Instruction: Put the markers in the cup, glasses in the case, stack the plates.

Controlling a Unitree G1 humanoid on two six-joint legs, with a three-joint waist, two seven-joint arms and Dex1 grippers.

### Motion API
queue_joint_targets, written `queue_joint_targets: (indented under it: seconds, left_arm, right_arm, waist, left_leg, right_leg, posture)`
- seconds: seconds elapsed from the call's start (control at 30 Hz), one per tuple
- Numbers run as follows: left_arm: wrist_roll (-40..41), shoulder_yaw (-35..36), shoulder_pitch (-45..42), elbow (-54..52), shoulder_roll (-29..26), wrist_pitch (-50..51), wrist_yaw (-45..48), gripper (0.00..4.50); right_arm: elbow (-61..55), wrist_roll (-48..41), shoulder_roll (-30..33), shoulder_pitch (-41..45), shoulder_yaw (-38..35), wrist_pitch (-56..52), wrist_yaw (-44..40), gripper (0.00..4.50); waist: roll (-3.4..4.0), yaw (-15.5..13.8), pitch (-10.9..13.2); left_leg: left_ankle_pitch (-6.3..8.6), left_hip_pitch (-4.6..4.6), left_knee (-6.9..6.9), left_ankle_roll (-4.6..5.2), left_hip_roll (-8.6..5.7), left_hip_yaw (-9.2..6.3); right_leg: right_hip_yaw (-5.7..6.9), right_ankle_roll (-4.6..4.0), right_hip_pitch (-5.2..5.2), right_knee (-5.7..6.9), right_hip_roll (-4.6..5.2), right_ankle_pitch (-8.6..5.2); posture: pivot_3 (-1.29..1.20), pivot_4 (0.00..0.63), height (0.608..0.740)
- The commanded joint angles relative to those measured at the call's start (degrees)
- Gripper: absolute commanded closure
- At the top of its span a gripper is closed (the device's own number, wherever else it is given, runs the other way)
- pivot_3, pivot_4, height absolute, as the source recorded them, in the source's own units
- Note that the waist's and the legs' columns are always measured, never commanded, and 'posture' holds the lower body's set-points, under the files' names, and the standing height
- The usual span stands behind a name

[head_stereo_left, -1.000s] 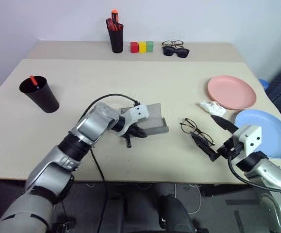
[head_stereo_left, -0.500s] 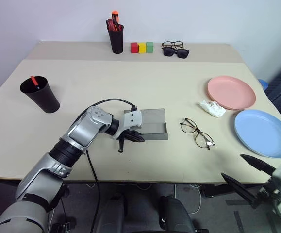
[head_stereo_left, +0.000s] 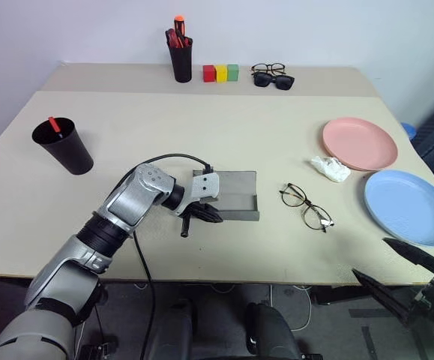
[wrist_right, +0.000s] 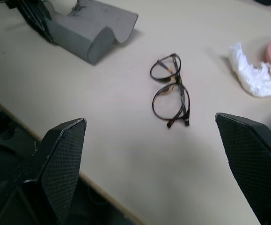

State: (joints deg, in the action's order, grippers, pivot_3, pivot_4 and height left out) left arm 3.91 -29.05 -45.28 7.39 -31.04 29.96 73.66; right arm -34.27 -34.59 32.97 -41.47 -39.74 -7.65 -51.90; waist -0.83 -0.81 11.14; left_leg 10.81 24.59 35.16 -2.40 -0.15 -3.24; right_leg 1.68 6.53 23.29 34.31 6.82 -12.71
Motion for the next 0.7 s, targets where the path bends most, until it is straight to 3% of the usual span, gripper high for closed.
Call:
queue_joint_targets:
  seconds: [0.03,0.3,0.63,0.7]
  left_arm:
    - [-1.2,-1.0,-2.1,-3.2,-0.3,3.2,0.6,4.47]
    - [-2.1,-2.6,-4.8,-4.5,1.5,9.0,0.0,4.47]
    - [-1.9,-2.2,-5.2,-2.9,4.0,7.3,-0.2,4.47]
    - [-1.8,-2.3,-4.7,-3.3,3.5,6.3,0.3,3.88]
  right_arm:
    - [-2.5,-0.5,0.4,0.5,0.3,-0.7,0.8,0.00]
    - [-4.3,-0.4,0.3,1.2,1.5,-2.2,1.8,0.00]
    - [-6.1,-0.6,1.1,2.5,2.5,-4.2,3.0,0.00]
    - [-6.3,-0.5,1.3,3.0,2.9,-4.7,3.2,0.00]
  waist:
    - [0.00,0.0,0.0]
    - [0.00,0.0,0.0]
    - [0.01,0.1,0.0]
    - [0.00,0.0,0.0]
  left_leg:
    - [0.00,0.00,0.00,0.00,0.00,0.00]
    - [0.00,0.01,0.02,0.01,-0.01,-0.01]
    - [-0.01,0.00,0.03,0.03,-0.01,-0.01]
    - [-0.01,0.00,0.03,0.03,-0.01,-0.01]
  right_leg:
    - [0.00,0.00,0.00,0.00,0.00,0.00]
    - [0.01,0.00,-0.01,0.00,0.00,0.00]
    - [0.01,0.00,-0.01,0.02,-0.01,0.00]
    - [0.01,0.00,-0.01,0.03,-0.01,0.00]
  posture:
    - [0.00,0.150,0.740]
    - [0.00,0.150,0.740]
    - [0.00,0.150,0.740]
    - [0.00,0.150,0.740]
